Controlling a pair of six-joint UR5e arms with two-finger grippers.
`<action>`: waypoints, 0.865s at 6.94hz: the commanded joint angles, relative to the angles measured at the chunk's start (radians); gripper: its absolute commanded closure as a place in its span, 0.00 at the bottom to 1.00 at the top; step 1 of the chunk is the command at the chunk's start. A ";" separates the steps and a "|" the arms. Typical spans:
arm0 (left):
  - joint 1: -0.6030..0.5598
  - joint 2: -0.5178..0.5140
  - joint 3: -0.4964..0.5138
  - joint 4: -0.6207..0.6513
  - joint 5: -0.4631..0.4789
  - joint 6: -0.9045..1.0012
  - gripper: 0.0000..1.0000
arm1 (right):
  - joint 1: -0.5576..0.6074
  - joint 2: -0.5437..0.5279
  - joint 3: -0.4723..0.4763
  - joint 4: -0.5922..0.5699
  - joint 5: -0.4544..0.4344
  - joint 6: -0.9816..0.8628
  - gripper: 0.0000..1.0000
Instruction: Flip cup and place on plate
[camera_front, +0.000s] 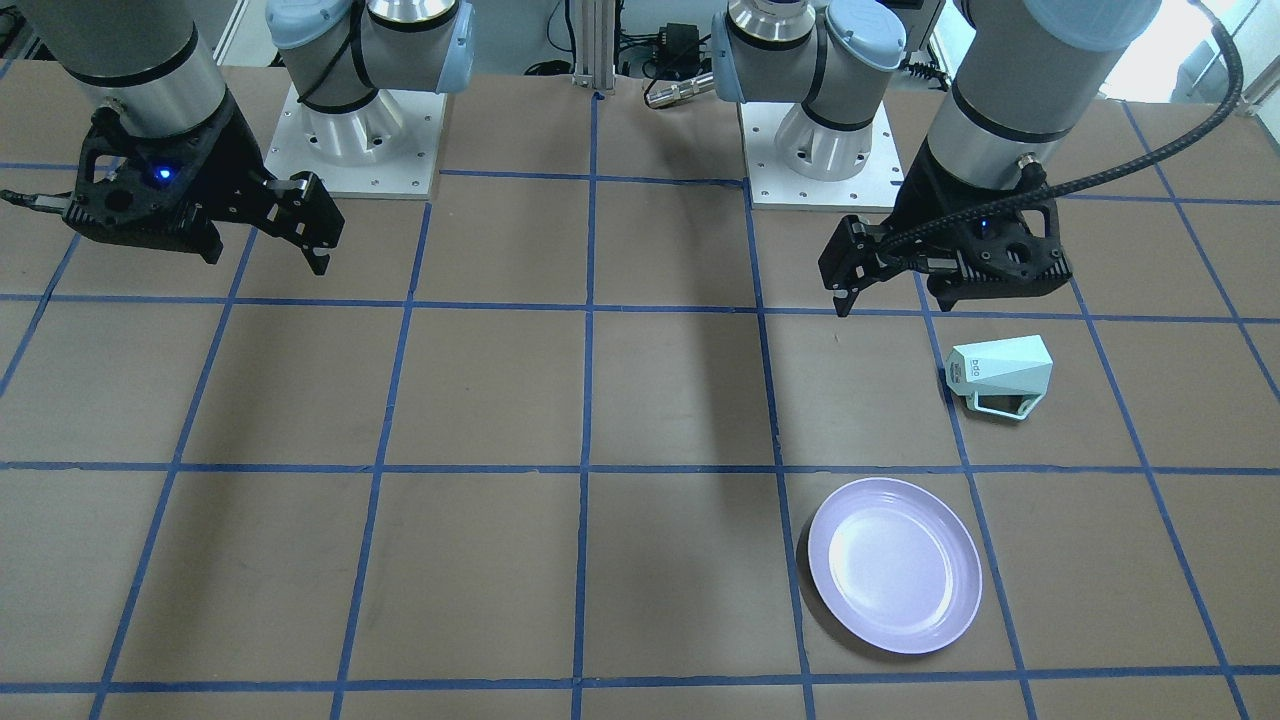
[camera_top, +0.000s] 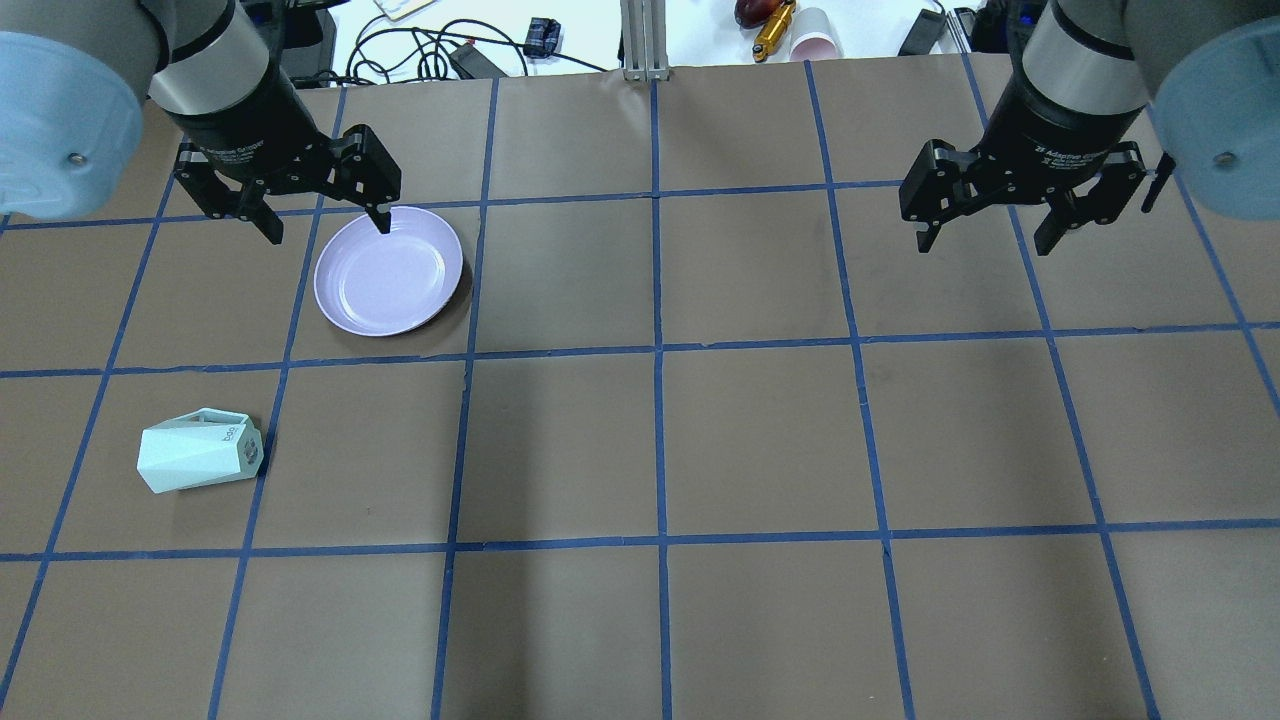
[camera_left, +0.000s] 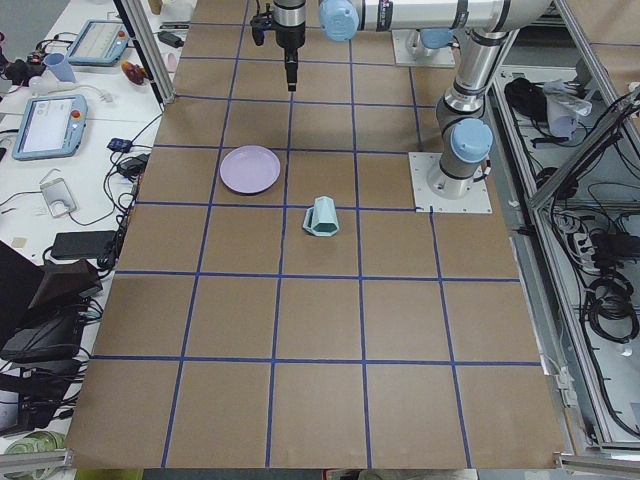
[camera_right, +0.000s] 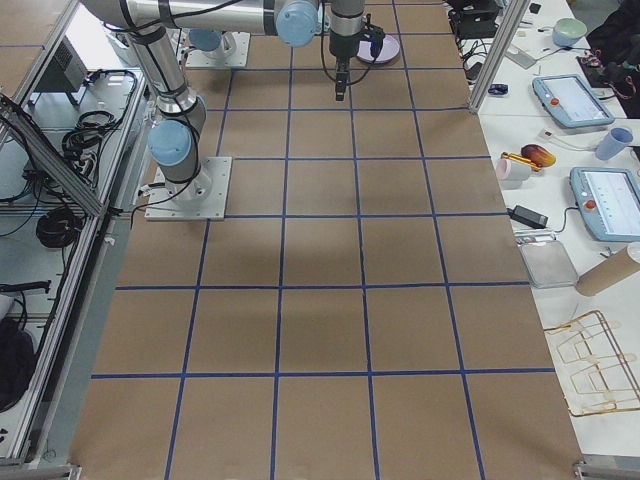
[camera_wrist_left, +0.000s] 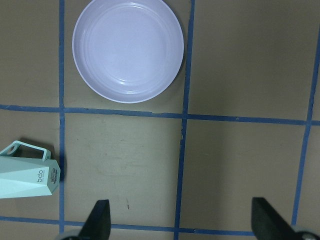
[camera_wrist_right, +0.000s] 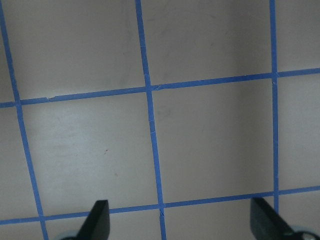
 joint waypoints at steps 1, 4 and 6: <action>0.000 0.000 -0.003 0.002 0.000 0.000 0.00 | 0.000 0.000 0.000 0.000 0.000 0.000 0.00; 0.002 0.000 -0.003 0.002 0.000 0.000 0.00 | 0.000 0.000 0.000 0.000 0.000 0.000 0.00; 0.008 0.000 -0.003 0.002 0.001 0.011 0.00 | 0.000 0.000 0.000 0.000 0.000 0.000 0.00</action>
